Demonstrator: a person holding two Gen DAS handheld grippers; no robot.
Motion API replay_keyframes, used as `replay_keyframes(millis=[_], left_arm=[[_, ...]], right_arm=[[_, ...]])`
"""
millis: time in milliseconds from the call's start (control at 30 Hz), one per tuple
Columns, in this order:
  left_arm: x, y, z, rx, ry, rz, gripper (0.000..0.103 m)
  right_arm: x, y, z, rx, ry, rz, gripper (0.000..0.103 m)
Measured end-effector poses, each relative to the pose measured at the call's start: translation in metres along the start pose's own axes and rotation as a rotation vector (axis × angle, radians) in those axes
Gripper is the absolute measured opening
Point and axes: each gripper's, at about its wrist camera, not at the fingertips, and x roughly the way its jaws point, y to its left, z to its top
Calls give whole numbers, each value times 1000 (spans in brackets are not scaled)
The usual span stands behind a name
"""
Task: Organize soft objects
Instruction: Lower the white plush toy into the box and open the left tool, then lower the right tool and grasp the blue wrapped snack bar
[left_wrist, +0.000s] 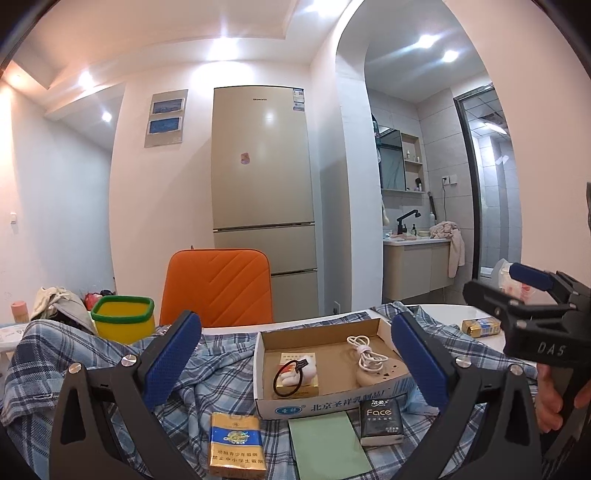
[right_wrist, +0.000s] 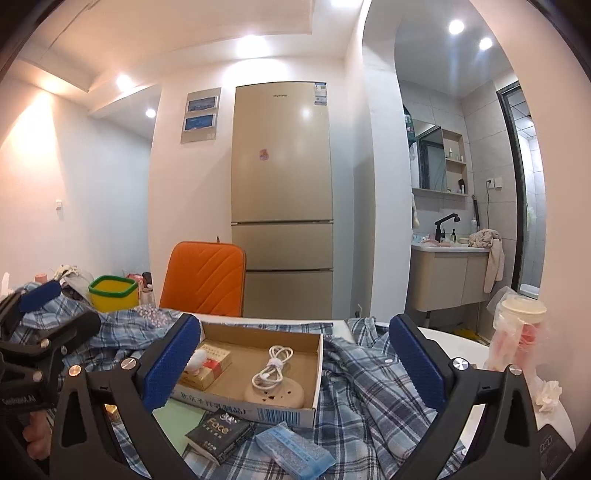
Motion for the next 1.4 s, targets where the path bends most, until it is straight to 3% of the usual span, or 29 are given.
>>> replay_keyframes(millis=[1400], left_arm=[[-3,-4,-3,19,4,17,103]], right_arm=[[8,-6,-7,24,43,-8,103]])
